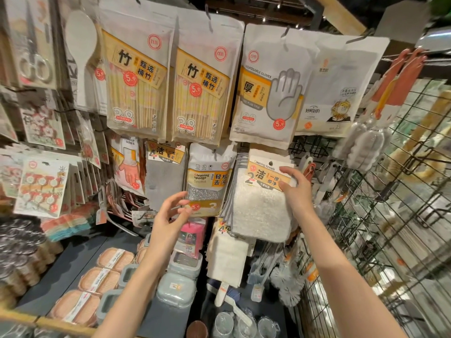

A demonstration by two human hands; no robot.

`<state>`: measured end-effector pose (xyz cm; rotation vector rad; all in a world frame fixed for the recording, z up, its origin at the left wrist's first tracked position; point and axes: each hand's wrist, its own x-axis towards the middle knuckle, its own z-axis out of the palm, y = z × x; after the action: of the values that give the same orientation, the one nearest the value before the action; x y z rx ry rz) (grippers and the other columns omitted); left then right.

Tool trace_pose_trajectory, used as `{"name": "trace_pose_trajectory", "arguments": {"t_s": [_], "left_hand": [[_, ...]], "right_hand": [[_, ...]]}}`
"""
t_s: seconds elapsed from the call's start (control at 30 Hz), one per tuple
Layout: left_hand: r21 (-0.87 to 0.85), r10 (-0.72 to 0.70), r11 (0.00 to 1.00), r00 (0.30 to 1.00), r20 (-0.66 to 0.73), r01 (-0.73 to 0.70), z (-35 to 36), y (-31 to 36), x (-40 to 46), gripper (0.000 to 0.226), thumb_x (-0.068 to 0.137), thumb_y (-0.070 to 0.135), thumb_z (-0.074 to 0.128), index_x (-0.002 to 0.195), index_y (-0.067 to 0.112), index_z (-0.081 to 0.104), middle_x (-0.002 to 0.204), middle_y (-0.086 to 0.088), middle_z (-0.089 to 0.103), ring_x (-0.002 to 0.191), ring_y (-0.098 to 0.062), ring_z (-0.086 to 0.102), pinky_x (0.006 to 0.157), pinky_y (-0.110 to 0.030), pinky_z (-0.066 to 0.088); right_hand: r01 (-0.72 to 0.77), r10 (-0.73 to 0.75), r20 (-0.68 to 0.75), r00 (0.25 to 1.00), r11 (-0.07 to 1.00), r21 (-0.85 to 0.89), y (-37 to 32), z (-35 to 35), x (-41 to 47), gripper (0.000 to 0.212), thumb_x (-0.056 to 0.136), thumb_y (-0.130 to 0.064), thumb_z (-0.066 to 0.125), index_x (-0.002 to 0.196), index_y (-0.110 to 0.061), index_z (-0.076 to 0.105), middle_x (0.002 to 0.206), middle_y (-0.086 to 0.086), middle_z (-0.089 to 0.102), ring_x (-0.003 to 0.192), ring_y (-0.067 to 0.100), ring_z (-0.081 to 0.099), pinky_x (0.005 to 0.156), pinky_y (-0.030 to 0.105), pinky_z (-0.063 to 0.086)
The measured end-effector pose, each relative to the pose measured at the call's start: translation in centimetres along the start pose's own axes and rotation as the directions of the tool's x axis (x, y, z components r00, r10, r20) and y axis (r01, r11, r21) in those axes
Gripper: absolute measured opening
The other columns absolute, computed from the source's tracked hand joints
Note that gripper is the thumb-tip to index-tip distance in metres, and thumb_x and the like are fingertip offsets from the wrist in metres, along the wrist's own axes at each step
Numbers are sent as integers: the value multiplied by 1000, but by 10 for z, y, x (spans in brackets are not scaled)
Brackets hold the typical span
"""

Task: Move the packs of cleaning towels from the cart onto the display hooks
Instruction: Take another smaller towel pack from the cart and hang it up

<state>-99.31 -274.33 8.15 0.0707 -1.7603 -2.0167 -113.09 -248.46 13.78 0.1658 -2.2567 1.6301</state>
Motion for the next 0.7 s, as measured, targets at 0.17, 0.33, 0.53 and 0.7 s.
{"name": "trace_pose_trajectory", "arguments": {"t_s": [0.17,0.33,0.53,0.7], "left_hand": [[50,-11,999,1000,-14,11,-7,-2,5,31,89,13,63,114,32,59,106,10,62,92,4,59,69,-9,47],[140,-16,990,1000,-14,18,-19,-4,8,32,90,15,63,116,34,59,117,12,61,106,-3,56,87,-21,45],[262,-50,963,998,-45,60,-31,-5,2,34,90,19,63,122,29,58,124,18,55,118,-9,47,91,-22,38],[376,-28,925,997,-71,53,-45,-3,-12,36,89,14,65,122,23,58,118,20,51,115,-6,46,92,-18,36]], "right_hand": [[-18,16,-29,999,998,-63,9,13,10,38,88,3,55,110,-27,62,127,-3,54,125,16,45,111,37,35],[-21,22,4,1000,988,-155,12,22,13,47,84,-1,60,117,-34,57,130,2,38,129,22,36,100,22,21],[-95,101,30,994,982,-163,12,31,1,67,82,2,64,136,-34,47,153,3,0,140,23,14,99,15,13],[-95,108,47,993,973,-212,10,30,2,68,82,2,62,139,-30,44,153,9,1,140,27,19,97,16,13]]}}
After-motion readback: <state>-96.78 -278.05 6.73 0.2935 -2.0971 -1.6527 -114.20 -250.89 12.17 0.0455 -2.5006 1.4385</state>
